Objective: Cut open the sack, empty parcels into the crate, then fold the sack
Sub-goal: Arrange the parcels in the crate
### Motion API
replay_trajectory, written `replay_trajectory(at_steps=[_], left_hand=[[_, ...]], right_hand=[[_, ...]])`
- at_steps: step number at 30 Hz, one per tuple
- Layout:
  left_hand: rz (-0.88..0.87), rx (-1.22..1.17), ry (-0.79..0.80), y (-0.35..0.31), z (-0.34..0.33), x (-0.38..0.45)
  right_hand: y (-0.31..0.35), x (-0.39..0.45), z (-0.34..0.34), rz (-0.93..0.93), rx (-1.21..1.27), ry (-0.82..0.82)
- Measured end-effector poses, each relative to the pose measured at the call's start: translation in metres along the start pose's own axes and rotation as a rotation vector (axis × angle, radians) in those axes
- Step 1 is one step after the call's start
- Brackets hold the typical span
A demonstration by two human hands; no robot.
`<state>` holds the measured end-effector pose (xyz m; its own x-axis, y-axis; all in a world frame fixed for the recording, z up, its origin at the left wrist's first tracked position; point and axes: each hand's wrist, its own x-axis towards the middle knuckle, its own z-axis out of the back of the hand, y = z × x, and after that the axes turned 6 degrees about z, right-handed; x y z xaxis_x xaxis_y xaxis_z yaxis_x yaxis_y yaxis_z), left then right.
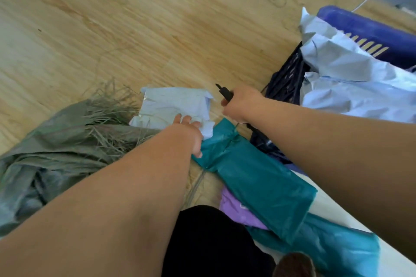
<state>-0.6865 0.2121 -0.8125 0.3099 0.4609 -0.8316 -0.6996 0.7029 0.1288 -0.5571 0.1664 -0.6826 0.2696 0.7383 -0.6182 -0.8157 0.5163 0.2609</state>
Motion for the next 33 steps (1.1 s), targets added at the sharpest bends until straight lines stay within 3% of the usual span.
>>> replay_trajectory(at_steps=[5, 9, 16, 19, 22, 25, 33], left_hand=[[-0.014, -0.122, -0.248, -0.008, 0.015, -0.022], [-0.008, -0.426, -0.411, -0.001, 0.04, -0.043], [-0.242, -1.381, -0.368, 0.012, 0.142, -0.11], [-0.412, -1.626, -0.351, 0.011, 0.186, -0.14], [-0.532, -1.588, -0.39, -0.005, 0.231, -0.173], [-0.561, -1.398, -0.439, -0.037, 0.272, -0.209], [-0.654, -0.945, -0.465, -0.145, 0.326, -0.251]], right_hand=[[-0.001, -0.01, 0.002, 0.049, -0.006, -0.042], [-0.002, -0.018, 0.009, 0.06, 0.074, -0.117], [-0.006, -0.038, 0.059, 0.066, 0.525, -0.442], [-0.016, -0.044, 0.09, 0.094, 0.6, -0.64], [-0.029, -0.055, 0.12, 0.131, 0.731, -0.781], [-0.046, -0.068, 0.143, 0.161, 0.898, -0.957], [-0.132, -0.114, 0.172, 0.079, 1.51, -1.147]])
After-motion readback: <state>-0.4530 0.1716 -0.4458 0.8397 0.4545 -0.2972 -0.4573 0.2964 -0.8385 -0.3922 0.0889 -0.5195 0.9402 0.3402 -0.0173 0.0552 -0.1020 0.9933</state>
